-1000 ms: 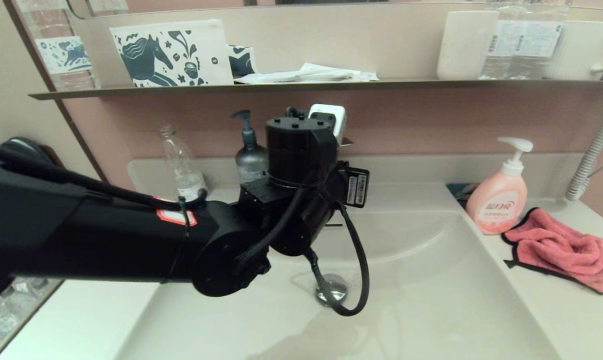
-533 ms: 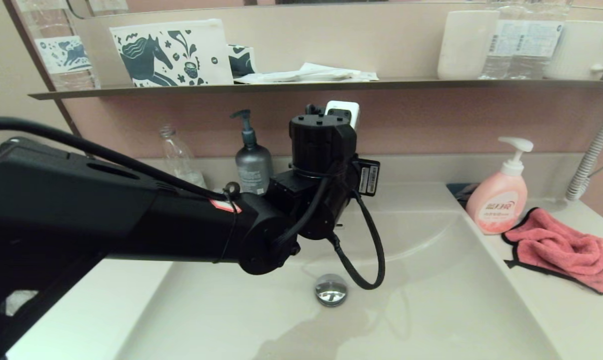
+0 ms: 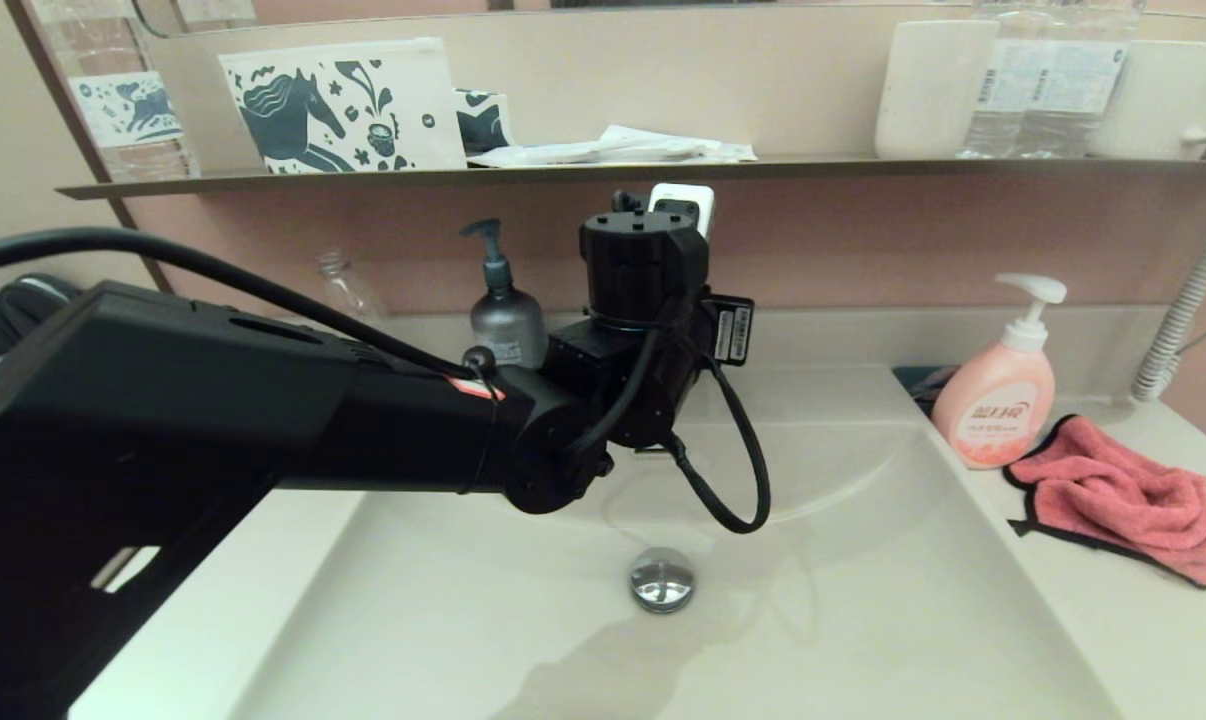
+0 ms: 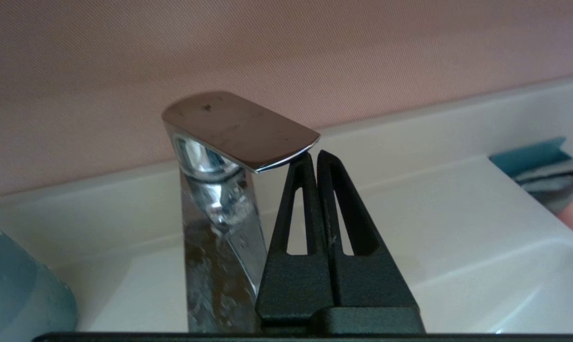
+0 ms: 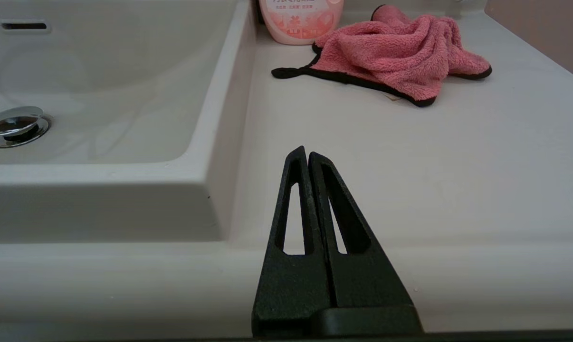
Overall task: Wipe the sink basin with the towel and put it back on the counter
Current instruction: Turn on the faucet
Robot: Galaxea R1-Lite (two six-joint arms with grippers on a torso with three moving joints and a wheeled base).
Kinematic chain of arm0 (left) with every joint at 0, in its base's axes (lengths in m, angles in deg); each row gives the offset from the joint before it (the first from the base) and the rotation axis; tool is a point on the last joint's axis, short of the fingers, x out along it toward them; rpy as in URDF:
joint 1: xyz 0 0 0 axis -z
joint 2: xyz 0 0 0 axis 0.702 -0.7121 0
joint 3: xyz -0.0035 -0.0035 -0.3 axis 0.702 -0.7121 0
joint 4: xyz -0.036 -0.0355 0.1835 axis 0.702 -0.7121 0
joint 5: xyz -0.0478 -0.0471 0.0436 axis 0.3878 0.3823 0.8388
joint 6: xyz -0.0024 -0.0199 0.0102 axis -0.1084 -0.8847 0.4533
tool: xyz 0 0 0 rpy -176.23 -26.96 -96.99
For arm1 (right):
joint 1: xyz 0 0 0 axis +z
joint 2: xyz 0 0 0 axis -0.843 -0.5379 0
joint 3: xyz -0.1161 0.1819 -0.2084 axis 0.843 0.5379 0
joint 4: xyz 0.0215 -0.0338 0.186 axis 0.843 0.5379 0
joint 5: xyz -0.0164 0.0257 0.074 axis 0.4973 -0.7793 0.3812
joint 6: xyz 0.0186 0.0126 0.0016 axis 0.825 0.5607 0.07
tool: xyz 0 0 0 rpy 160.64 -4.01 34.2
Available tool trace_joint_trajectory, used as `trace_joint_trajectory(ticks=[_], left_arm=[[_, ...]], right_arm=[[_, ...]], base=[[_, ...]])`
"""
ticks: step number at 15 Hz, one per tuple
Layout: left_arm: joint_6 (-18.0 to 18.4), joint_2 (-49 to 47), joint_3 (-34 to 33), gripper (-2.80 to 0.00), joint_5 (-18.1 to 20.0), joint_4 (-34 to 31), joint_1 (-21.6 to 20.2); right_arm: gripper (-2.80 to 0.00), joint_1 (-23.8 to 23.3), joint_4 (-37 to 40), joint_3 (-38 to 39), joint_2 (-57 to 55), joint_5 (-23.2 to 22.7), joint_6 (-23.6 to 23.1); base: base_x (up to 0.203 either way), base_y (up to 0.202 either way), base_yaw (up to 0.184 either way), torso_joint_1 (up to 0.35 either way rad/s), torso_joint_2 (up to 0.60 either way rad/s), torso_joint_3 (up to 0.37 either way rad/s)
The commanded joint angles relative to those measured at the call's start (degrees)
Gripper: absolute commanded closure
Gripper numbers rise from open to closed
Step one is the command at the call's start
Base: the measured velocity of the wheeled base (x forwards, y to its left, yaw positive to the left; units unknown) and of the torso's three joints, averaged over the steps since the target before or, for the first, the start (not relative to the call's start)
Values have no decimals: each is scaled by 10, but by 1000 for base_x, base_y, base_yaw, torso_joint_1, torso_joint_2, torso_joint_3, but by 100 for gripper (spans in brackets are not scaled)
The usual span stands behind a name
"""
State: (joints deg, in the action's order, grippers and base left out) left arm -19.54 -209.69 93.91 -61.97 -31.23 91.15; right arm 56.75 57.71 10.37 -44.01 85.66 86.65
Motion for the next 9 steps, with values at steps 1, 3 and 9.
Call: trace_joint_trajectory(ticks=[1, 3, 9], left_arm=[[1, 6, 6, 0, -4, 4, -2], [2, 15, 5, 0, -16, 11, 0], [14, 21, -7, 0, -55, 28, 10]], right_arm=[[0, 0, 0, 0, -1, 0, 0], [0, 0, 0, 0, -1, 0, 0], [0, 0, 0, 0, -1, 0, 0]], base=[[0, 0, 0, 0, 0, 0], [0, 0, 0, 0, 0, 0], [0, 0, 0, 0, 0, 0]])
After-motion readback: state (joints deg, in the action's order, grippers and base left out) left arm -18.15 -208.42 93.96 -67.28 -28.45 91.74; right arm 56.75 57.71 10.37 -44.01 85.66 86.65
